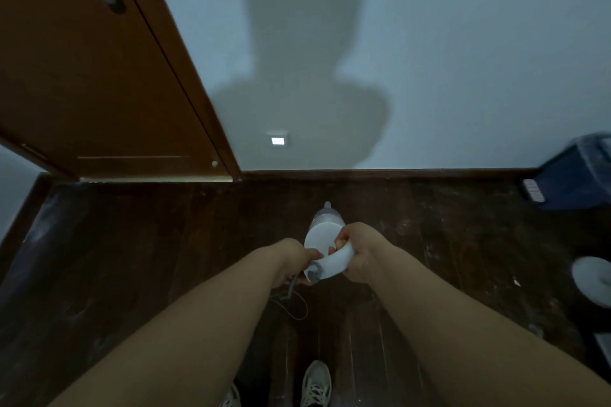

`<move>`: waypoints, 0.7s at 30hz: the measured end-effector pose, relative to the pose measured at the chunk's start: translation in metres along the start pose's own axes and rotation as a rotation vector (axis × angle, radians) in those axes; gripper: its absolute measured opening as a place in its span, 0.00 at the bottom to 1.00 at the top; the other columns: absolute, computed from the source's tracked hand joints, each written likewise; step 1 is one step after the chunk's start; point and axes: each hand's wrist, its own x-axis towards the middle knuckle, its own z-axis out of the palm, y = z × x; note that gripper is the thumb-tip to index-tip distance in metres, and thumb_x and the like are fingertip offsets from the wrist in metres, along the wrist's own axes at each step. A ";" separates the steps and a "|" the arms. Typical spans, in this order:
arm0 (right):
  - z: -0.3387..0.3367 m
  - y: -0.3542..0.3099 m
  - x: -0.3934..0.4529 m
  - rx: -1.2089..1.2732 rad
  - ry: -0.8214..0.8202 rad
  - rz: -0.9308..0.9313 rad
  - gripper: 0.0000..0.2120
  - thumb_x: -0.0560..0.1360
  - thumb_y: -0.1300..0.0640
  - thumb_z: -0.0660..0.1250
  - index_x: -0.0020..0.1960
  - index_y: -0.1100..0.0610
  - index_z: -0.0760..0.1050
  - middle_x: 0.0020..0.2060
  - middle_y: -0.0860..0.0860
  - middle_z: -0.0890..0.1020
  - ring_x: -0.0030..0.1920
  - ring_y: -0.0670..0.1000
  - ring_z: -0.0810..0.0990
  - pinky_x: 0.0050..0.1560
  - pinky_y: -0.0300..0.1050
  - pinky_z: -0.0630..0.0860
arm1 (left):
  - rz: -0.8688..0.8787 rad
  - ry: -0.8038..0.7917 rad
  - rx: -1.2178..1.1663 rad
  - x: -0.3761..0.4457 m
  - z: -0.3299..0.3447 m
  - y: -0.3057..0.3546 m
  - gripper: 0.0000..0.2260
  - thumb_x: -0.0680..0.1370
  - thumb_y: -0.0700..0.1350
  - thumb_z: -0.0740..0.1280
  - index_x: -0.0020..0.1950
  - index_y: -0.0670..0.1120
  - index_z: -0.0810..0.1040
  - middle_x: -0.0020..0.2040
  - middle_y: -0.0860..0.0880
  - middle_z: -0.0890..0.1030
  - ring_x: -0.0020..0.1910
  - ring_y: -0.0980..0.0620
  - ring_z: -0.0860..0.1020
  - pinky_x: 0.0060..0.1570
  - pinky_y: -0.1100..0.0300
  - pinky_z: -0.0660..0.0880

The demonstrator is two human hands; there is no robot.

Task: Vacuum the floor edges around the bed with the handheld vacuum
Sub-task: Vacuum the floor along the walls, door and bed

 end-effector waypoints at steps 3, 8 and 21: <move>0.000 -0.008 -0.007 0.009 -0.005 -0.002 0.18 0.77 0.63 0.63 0.66 0.63 0.67 0.38 0.60 0.71 0.39 0.53 0.73 0.52 0.44 0.77 | 0.013 -0.004 -0.001 -0.003 -0.003 0.009 0.13 0.78 0.53 0.65 0.48 0.43 0.71 0.59 0.41 0.78 0.58 0.45 0.78 0.64 0.52 0.73; 0.018 -0.022 -0.020 -0.031 -0.044 -0.003 0.20 0.77 0.63 0.64 0.67 0.62 0.66 0.40 0.61 0.70 0.43 0.55 0.74 0.58 0.45 0.75 | 0.056 0.021 -0.040 -0.010 -0.023 0.014 0.12 0.78 0.51 0.65 0.46 0.43 0.70 0.45 0.44 0.78 0.46 0.49 0.80 0.61 0.55 0.75; 0.205 0.033 -0.035 -0.429 -0.119 -0.048 0.26 0.75 0.61 0.66 0.70 0.60 0.63 0.63 0.63 0.71 0.60 0.58 0.75 0.62 0.49 0.74 | 0.090 0.173 -0.277 -0.056 -0.174 -0.092 0.14 0.80 0.49 0.62 0.58 0.40 0.71 0.41 0.46 0.75 0.39 0.53 0.77 0.50 0.60 0.76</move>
